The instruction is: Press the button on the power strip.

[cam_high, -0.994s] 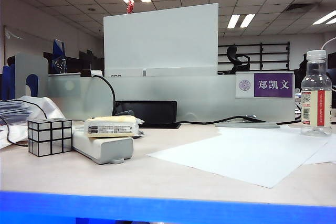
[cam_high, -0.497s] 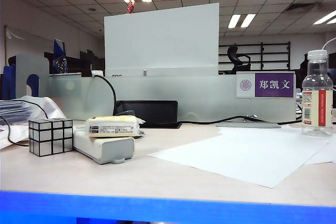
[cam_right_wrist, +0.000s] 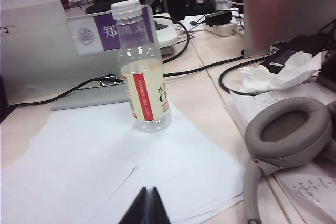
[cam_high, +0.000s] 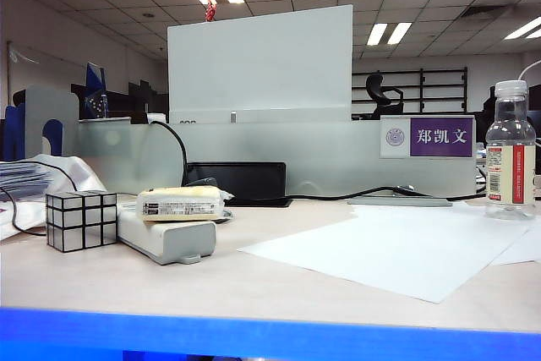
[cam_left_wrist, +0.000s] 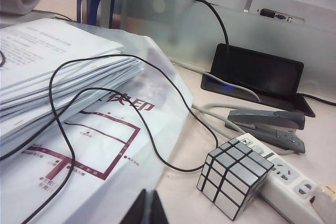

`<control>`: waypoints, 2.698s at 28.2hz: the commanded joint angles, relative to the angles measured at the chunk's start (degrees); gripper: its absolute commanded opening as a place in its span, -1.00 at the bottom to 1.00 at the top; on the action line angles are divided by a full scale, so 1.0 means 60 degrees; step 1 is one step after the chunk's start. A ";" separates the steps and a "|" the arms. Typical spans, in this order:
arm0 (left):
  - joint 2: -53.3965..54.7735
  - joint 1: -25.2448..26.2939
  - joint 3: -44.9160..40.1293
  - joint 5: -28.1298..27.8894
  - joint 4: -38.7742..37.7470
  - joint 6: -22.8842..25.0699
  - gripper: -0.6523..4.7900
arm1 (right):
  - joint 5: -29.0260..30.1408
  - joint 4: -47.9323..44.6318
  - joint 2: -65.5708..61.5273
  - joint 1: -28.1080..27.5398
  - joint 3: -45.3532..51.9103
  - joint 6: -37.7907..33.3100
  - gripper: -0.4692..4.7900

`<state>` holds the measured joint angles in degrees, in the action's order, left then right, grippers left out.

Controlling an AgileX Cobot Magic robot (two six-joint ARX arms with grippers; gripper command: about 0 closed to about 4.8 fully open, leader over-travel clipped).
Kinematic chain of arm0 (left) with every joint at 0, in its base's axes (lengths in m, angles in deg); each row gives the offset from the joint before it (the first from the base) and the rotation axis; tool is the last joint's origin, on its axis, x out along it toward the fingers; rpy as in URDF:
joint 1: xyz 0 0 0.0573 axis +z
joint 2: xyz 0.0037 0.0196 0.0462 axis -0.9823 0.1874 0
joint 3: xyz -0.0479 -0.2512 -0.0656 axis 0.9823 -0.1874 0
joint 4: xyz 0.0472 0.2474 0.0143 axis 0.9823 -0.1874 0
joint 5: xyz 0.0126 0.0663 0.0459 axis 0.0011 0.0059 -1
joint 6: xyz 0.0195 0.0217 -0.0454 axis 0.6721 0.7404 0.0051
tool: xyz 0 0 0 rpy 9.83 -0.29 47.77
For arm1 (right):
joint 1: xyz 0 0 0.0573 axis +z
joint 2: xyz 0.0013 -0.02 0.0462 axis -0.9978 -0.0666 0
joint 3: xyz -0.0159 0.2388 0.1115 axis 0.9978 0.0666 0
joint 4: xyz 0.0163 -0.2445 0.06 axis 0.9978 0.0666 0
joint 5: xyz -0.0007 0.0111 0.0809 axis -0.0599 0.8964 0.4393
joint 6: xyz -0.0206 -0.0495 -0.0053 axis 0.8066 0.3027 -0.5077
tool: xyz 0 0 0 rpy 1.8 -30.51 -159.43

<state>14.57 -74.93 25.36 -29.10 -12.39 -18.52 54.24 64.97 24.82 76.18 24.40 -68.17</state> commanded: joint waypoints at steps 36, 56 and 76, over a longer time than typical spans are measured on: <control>-0.0011 0.0000 0.0015 0.0007 0.0055 -0.0029 -0.78 | 0.0463 -0.0237 0.0015 0.0597 0.0022 0.0284 -0.81; -0.0011 0.0000 0.0015 0.0007 0.0055 -0.0026 -0.78 | 0.0765 -0.0987 0.0011 0.0659 0.0022 0.0867 -0.81; -0.0011 0.0000 0.0015 0.0007 0.0055 -0.0029 -0.78 | 0.1198 0.0018 0.0011 0.0659 0.0022 0.1224 -0.81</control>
<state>14.57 -74.93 25.36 -29.10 -12.39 -18.52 61.65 65.71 24.82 80.07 24.40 -61.00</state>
